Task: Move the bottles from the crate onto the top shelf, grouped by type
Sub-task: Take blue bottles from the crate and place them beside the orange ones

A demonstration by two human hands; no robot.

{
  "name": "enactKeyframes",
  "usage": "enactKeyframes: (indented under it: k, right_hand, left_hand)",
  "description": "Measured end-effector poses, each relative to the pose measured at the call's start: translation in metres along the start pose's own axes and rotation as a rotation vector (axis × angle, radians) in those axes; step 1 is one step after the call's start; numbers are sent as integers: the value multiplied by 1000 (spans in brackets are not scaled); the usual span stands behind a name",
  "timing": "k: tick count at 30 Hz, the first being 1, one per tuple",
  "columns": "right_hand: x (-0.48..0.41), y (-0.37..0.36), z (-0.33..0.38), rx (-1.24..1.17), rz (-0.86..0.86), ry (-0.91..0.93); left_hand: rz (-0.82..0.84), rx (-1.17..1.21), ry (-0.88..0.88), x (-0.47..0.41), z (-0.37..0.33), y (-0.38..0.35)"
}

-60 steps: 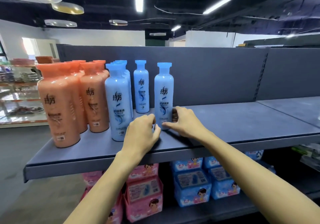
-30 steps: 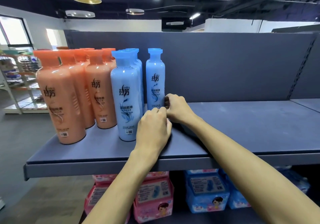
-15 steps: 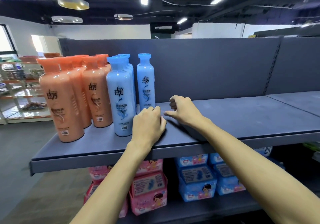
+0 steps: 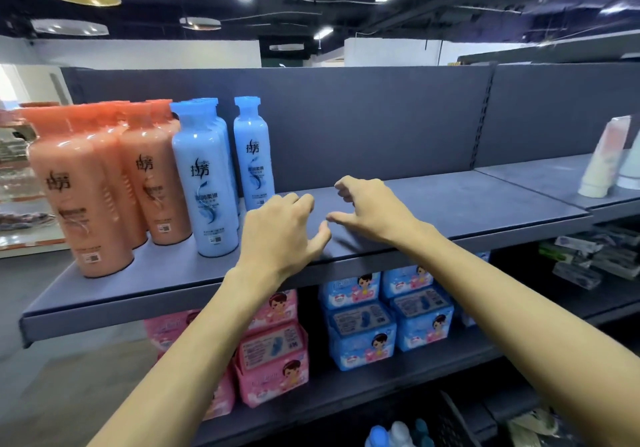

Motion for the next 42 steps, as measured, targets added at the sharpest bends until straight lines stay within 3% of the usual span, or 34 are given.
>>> enactKeyframes:
  k: [12, 18, 26, 36, 42]
  right_hand:
    - [97, 31, -23, 177, -116, 69]
    - [138, 9, -60, 215, -85, 20]
    - [179, -62, -121, 211, 122, -131]
    - [225, -193, -192, 182, 482, -400]
    - [255, -288, -226, -12, 660, -691]
  left_hand:
    - [-80, 67, -60, 31, -56, 23]
    - [56, 162, -134, 59, -88, -4]
    - [422, 293, -148, 117, -129, -82]
    - [674, 428, -64, 205, -163, -151]
    - [810, 471, 8, 260, -181, -186]
Point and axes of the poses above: each hand's wrist, its own x-axis away from the middle knuckle, its own y-axis out of the back of the hand, z = x × y, the point moved 5 cm from there along -x, towards the middle knuckle, and after that the axes turned 15 degrees about -y, right-handed, at the moved point
